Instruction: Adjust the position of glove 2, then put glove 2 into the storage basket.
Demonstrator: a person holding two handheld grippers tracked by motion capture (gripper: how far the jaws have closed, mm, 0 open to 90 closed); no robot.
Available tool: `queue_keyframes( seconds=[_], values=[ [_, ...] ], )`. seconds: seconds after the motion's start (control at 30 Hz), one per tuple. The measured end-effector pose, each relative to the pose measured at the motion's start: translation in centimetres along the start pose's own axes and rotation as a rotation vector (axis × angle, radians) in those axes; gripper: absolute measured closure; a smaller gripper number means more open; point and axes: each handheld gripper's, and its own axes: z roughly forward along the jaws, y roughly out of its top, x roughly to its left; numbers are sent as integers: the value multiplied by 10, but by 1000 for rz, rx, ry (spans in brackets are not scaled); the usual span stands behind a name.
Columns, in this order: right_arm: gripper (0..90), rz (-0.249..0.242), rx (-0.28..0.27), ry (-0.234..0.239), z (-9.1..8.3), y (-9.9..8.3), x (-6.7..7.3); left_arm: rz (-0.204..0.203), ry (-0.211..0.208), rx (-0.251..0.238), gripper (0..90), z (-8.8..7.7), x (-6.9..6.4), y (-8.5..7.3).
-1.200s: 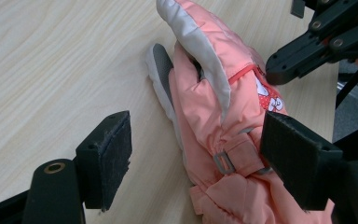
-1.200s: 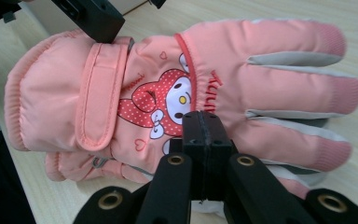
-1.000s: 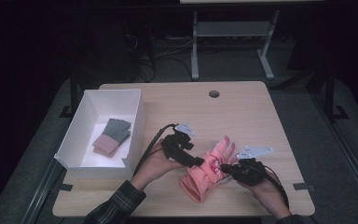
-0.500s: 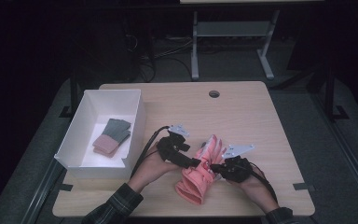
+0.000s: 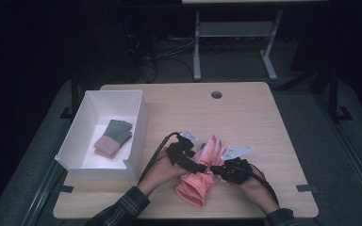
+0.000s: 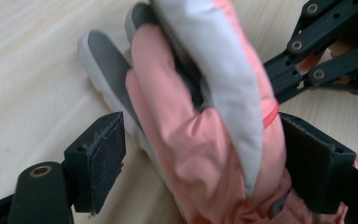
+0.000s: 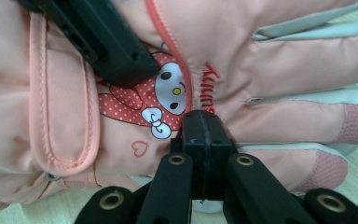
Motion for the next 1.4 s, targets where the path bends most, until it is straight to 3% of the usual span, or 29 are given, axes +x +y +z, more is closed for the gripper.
queue_keyframes(
  seconds=[0.17, 0.47, 0.83, 1.13, 1.4],
  values=[
    [900, 3, 9, -2, 2, 0, 1, -50, -43, -7, 187, 6, 6, -11],
    [900, 5, 12, -2, 4, -1, 0, -119, -138, 18, 188, 17, 14, -15],
    [900, 12, 12, 4, 4, -2, 0, -128, -193, 25, 247, 21, 15, -14],
    [900, 23, 10, 14, 6, -2, -2, -150, -248, 21, 378, 23, 20, -15],
    [900, 15, 6, 13, 5, -2, -3, -166, -272, 14, 568, 21, 23, -17]
  ],
)
